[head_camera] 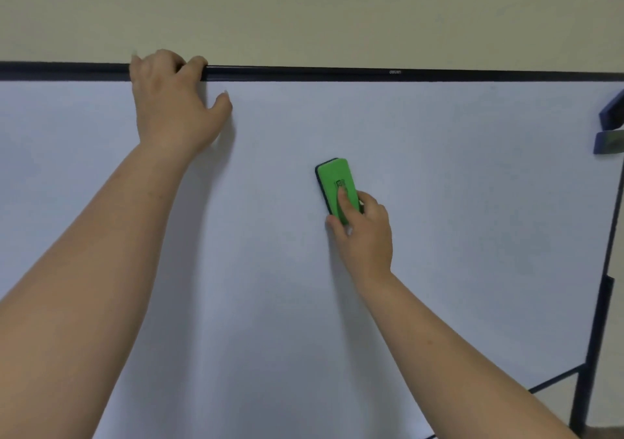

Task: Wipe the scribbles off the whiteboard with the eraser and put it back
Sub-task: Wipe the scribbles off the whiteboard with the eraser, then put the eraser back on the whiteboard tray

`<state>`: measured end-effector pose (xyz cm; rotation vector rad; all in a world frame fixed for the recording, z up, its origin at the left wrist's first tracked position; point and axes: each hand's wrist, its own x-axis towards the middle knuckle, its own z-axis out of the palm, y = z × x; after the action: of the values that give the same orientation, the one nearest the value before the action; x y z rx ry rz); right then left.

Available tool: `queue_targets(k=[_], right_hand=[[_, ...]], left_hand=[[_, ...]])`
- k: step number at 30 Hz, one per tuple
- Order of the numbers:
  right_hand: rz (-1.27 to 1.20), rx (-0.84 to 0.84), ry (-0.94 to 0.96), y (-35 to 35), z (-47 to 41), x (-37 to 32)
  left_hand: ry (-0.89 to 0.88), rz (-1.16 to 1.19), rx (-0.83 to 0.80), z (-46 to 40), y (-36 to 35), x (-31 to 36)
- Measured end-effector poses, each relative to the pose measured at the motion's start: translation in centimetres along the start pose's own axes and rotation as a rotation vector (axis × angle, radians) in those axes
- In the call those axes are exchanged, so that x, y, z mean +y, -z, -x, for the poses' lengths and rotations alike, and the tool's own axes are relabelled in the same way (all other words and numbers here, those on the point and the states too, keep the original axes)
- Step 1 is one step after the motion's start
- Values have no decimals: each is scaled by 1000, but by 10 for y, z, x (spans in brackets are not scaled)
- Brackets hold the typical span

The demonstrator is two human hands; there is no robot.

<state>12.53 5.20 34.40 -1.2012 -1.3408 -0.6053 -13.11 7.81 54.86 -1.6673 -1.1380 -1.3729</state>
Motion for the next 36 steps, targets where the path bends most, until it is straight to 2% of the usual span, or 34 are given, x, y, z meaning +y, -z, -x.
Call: queue_targets(k=[3,6,8,11,14,15,17,20,23,26,30,32,36], right_hand=[[54,-74,296,-22,18,-25],[83,-231,635,-39,71,-20],[98,-262,707,-35,90,4],[96,-160,524,-18,75,24],[93,-31,265,-15,32,-4],[67,-9,216,-18,21,-21],[1,-5,236,-31,11,-57],[-34,-100,417,-51,32,-82],[-35,-220,493,-56,86,-61],[-13,-296,460,-46,138,-22],[-95,-383,469,-29,185,23],[-151,-478,476,-19,206,44],[-197,-796,334,-5,251,85]], left_hand=[[-13,-12,-24,0,3,0],[-16,-32,-46,0,10,0],[-19,-16,-65,1,13,-2],[-47,17,-94,-1,14,-4],[-50,19,-98,0,11,-5],[-53,15,-90,0,9,-4],[-58,6,-66,1,8,-4],[-92,37,-75,1,8,-14],[-169,86,-118,8,5,-24],[-193,77,-120,30,-4,-25],[-232,243,120,71,-5,-18],[-295,287,165,100,-8,-5],[-272,398,23,174,-20,22]])
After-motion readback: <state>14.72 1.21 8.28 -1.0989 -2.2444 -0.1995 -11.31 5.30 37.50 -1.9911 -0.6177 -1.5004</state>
